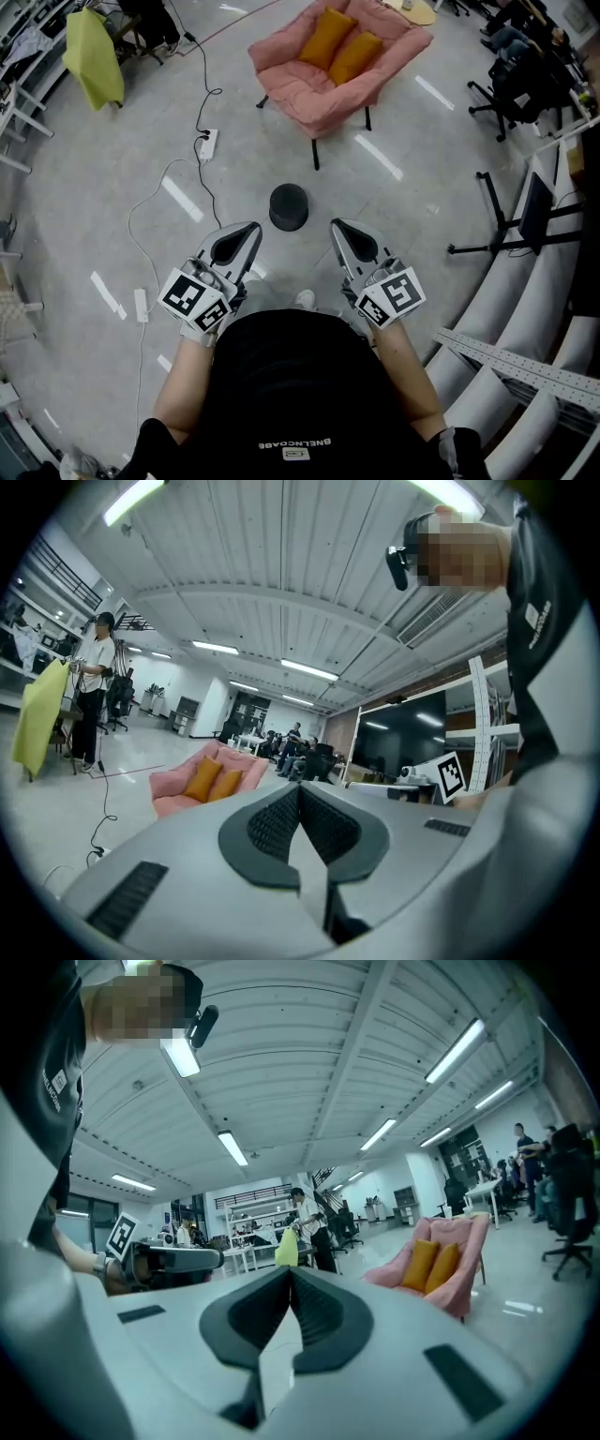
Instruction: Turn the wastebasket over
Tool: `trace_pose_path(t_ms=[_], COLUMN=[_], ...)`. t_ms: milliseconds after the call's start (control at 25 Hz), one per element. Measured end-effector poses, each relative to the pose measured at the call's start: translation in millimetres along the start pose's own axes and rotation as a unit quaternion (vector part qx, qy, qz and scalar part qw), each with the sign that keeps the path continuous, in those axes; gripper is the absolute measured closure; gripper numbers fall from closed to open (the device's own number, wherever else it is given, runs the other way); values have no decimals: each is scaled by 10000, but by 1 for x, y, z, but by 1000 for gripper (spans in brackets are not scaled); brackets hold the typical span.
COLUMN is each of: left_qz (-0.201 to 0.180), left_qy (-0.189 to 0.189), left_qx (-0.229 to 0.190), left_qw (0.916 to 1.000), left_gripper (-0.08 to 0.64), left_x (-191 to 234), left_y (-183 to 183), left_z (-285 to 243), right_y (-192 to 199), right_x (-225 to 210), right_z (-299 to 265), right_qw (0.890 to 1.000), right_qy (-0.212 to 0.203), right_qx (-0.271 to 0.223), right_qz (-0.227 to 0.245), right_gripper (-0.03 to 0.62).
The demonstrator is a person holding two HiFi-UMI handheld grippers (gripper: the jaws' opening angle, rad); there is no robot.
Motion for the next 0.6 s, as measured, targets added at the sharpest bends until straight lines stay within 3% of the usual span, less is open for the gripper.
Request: trace_pose_path(t_ms=[360, 600], left_qz=[301, 442], left_qy=[45, 62], left_qx=[116, 79], left_qw=[9995, 9990], left_gripper=[546, 546], left_x=[52, 123], left_y=[7, -3], left_z=[-14, -23], right_y=[11, 16], right_x=[-25, -33], right_z=[-32, -93], right_qw=[9988, 9974], right_qy=[428, 597], right_qx=[197, 399], right_qz=[-123, 3], right_gripper=[583, 581])
Point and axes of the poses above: the fingertips, and each gripper's own axes: z backward along the fingers, x to its left, y out of its underside, the point moved 4 cm from there along z, backward along the fingers, and after that the axes turned 10 degrees about -x, right-handed, at the moved point
